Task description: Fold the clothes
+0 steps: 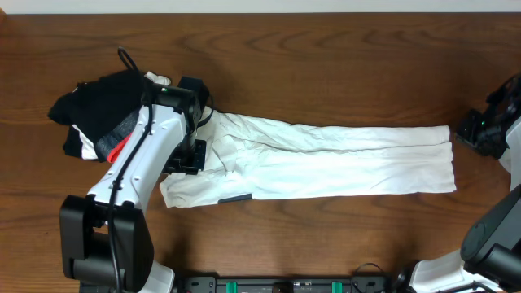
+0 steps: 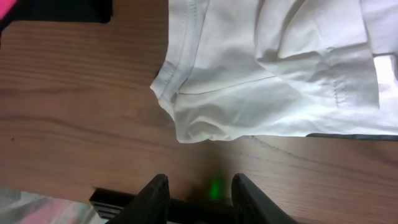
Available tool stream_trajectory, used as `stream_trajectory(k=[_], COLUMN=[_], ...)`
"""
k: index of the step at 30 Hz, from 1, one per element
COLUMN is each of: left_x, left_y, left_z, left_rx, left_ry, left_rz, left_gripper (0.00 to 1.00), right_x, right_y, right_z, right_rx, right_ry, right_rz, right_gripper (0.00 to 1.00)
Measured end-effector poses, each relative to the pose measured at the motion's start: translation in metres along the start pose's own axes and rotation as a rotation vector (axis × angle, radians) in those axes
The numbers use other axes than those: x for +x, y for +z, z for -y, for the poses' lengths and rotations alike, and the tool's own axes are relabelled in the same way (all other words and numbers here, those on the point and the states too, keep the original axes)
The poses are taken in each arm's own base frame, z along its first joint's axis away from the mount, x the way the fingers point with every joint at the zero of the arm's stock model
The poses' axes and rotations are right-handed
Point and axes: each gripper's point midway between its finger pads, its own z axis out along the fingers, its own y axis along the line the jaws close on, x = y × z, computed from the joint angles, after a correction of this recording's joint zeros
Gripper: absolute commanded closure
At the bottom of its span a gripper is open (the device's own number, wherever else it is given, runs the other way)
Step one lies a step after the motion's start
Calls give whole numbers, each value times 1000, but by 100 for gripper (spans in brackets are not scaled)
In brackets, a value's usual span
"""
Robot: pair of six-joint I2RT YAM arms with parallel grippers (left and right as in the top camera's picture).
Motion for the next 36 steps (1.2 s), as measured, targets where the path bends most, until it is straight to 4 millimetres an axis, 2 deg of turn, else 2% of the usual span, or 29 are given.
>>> stream_trajectory(k=[3, 7, 10, 14, 23, 27, 33, 36], left_x=[-8, -27, -42, -57, -64, -61, -61, -54], left_y=[0, -3, -4, 6, 43, 55, 63, 68], left_z=[5, 27, 43, 59, 70, 73, 76, 76], left_rx=[28, 147, 221, 279, 307, 304, 303, 296], left_ry=[2, 16, 24, -1, -42, -39, -41, -40], left_rz=[31, 102, 165, 230, 232, 203, 181, 142], left_gripper=[59, 52, 47, 47, 48, 48, 88, 94], right_x=[0, 0, 0, 0, 0, 0, 0, 0], right_y=[0, 0, 0, 0, 0, 0, 0, 0], right_z=[-1, -4, -5, -5, -6, -6, -6, -6], right_rx=[-3, -21, -28, -32, -35, -35, -35, -35], right_ry=[1, 0, 0, -1, -1, -1, -1, -1], right_rz=[0, -1, -2, -1, -2, -2, -2, -2], right_gripper=[67, 60, 58, 57, 57, 57, 57, 57])
